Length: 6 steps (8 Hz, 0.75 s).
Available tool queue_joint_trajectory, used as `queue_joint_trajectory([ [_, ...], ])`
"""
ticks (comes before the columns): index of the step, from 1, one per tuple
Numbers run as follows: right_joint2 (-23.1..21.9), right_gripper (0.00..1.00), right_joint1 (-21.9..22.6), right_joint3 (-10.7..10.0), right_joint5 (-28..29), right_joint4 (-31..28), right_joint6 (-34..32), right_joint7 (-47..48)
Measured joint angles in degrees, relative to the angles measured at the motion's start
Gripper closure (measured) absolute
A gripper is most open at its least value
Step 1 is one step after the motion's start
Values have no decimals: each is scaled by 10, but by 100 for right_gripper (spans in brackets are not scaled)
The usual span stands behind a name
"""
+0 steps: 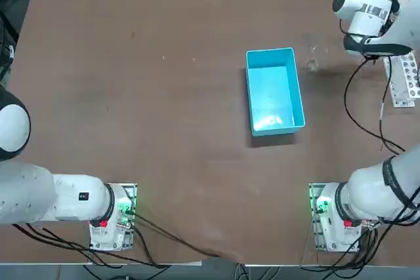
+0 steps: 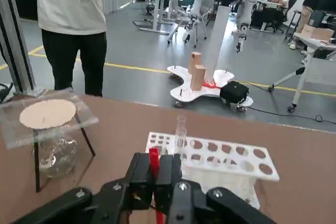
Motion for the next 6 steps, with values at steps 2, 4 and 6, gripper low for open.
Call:
queue_joint_trajectory([
  [2, 23, 95, 2, 0, 0, 0, -2, 42],
  [4, 37, 95, 2, -1, 0, 0, -2, 63],
  [6, 40, 95, 2, -1, 0, 0, -2, 70],
])
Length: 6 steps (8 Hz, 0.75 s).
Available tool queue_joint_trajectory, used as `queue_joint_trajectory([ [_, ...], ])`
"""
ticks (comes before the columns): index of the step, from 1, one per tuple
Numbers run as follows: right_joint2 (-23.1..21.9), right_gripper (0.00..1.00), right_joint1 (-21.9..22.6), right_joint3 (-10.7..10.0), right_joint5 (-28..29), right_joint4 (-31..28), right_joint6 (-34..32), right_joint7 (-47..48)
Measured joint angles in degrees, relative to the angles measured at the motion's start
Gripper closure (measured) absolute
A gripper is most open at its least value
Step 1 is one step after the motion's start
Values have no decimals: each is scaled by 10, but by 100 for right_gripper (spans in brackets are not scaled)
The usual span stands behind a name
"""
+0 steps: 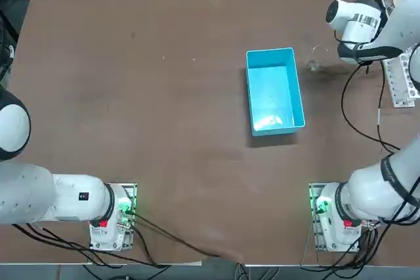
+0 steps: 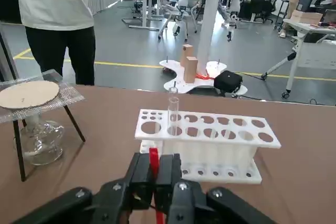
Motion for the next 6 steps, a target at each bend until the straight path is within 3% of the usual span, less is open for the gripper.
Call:
queue_joint_trajectory([
  [6, 19, 95, 1, 0, 0, 0, 2, 44],
])
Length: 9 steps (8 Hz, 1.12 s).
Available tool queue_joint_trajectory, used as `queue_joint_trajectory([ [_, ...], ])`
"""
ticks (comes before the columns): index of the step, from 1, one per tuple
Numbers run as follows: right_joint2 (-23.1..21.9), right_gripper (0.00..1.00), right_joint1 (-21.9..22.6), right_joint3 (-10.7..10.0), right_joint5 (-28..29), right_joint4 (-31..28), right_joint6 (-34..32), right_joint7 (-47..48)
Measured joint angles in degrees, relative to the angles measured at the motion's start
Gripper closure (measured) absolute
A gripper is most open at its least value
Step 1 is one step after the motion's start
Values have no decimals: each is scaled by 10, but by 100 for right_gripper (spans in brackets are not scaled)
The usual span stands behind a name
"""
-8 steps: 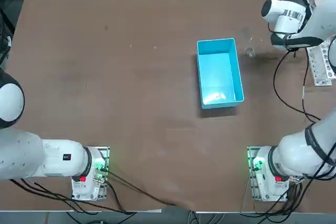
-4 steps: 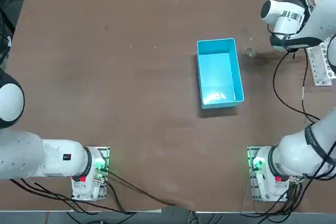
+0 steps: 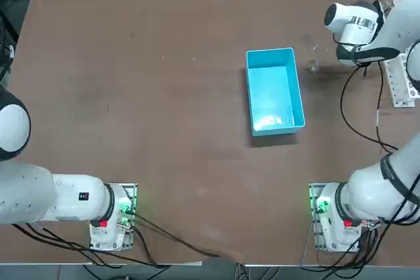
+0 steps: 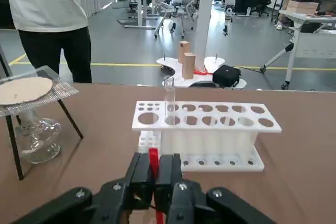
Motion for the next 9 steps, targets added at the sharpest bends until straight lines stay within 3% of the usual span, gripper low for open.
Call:
queue_joint_trajectory([
  [3, 5, 78, 1, 0, 0, 1, 0, 3],
  [7, -1, 4, 16, 0, 0, 6, -15, -14],
  [9, -32, 0, 20, 0, 35, 16, -27, -107],
])
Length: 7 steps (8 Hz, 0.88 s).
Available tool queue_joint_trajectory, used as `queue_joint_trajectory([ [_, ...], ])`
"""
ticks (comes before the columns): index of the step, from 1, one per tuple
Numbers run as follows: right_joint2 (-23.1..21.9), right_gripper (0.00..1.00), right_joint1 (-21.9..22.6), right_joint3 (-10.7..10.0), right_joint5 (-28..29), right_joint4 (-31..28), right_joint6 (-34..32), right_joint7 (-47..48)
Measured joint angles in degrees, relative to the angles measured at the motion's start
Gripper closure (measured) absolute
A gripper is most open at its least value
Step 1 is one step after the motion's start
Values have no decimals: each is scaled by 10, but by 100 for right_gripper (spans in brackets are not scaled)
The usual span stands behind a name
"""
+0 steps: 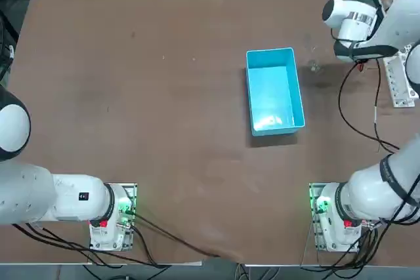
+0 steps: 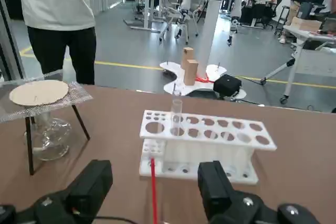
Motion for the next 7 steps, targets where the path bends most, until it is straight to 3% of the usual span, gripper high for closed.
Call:
queue_joint_trajectory([
  [3, -46, 0, 8, 1, 128, 43, -37, -188],
  [7, -52, 0, 26, 14, 337, 208, -220, -469],
])
